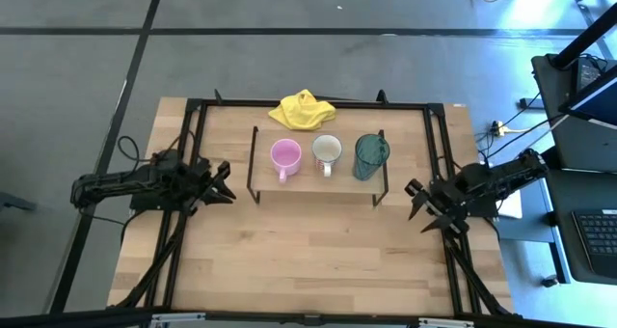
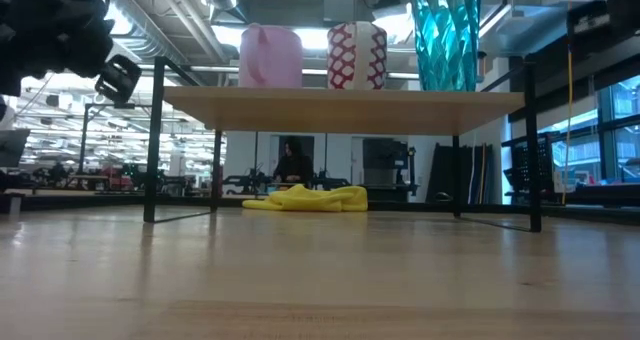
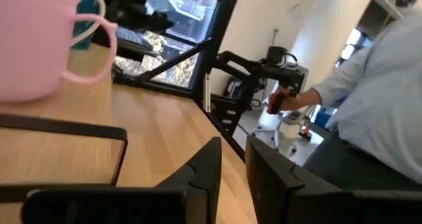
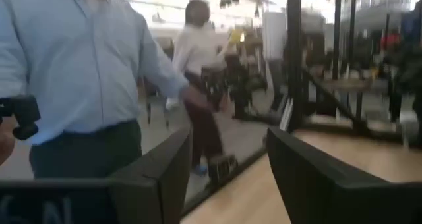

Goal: Stack small to large cups/mugs on shelf
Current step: Return to Home Position

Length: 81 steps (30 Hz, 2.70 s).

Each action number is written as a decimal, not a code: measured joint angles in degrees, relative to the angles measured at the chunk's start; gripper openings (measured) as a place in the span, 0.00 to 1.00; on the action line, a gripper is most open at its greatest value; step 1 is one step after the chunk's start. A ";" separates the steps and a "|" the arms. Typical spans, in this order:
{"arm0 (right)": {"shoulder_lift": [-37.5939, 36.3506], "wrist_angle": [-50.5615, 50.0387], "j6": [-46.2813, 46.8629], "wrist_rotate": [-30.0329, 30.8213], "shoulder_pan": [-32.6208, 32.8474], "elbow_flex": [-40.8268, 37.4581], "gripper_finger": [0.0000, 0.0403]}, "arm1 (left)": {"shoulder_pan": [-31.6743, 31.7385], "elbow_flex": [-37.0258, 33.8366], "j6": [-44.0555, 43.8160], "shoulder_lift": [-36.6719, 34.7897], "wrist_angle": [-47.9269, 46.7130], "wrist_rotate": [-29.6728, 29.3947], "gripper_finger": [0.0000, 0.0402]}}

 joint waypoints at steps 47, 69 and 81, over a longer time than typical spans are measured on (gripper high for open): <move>1.44 -10.94 11.91 0.10 0.00 0.04 0.49 | 0.00 0.00 5.56 0.00 -0.01 3.63 0.16; 1.44 -10.92 11.91 0.13 0.00 0.04 0.49 | 0.00 0.00 5.56 0.00 0.00 3.63 0.16; 1.44 -10.92 11.91 0.13 0.00 0.04 0.49 | 0.00 0.00 5.57 0.00 0.00 3.63 0.16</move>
